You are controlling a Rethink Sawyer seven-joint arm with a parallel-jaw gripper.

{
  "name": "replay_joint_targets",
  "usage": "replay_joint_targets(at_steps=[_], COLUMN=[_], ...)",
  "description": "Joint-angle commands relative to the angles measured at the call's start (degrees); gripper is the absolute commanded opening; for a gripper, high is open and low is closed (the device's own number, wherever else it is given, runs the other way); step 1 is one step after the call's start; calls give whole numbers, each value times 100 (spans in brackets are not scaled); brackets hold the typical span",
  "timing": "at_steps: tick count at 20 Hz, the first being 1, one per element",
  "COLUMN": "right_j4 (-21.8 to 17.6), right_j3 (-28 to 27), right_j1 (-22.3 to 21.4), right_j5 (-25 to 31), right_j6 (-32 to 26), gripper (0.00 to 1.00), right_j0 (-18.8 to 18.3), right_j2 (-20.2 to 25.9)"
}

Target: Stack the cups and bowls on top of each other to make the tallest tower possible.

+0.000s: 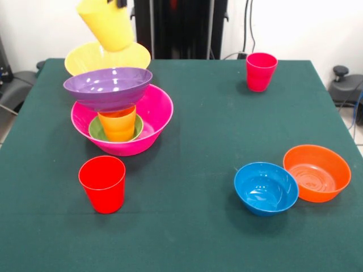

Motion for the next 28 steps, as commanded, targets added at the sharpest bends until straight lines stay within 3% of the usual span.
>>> replay_joint_targets(at_steps=[1, 9, 10, 21, 28], right_j4=[27, -153, -195, -306, -229], right_j3=[1109, 1550, 1552, 1307, 1084], right_j1=[-240, -272, -262, -32, 229], right_j5=[-112, -678, -726, -1010, -619], right_j6=[-491, -294, -253, 13, 163], gripper=[0, 0, 100, 100, 100], right_j0=[-154, -324, -324, -205, 87], right_j2=[64, 73, 79, -2, -32])
